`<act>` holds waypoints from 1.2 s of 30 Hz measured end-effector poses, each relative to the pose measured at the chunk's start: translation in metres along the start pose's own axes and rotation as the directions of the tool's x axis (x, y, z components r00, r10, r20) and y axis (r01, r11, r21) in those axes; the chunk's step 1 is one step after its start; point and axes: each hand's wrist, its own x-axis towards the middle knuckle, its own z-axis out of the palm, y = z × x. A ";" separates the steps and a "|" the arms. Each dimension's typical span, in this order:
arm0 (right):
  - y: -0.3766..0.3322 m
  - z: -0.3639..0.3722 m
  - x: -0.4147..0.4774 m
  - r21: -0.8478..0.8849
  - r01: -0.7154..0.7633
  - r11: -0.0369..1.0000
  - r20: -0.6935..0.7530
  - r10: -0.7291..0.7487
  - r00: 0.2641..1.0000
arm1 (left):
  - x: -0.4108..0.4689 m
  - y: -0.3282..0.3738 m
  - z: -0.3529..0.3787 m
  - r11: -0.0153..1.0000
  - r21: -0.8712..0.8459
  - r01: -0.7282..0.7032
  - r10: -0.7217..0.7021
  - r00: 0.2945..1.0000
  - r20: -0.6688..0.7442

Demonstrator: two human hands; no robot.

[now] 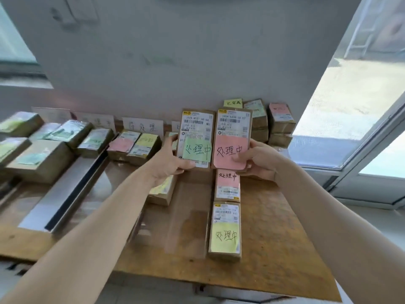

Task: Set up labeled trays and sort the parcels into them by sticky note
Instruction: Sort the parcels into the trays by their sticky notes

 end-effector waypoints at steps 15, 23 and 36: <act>-0.020 0.144 0.042 0.008 0.021 1.000 -0.004 -0.021 1.000 | -0.016 -0.014 -0.154 0.995 -0.101 -0.008 0.007 1.000 -0.010; -0.043 0.182 0.079 0.013 0.033 0.999 0.112 -0.035 0.993 | -0.026 -0.016 -0.199 0.988 -0.148 -0.047 0.020 0.983 -0.180; -0.056 0.249 0.117 -0.052 0.021 0.998 0.179 -0.011 0.984 | -0.027 -0.039 -0.270 0.985 -0.157 -0.066 0.024 0.967 -0.256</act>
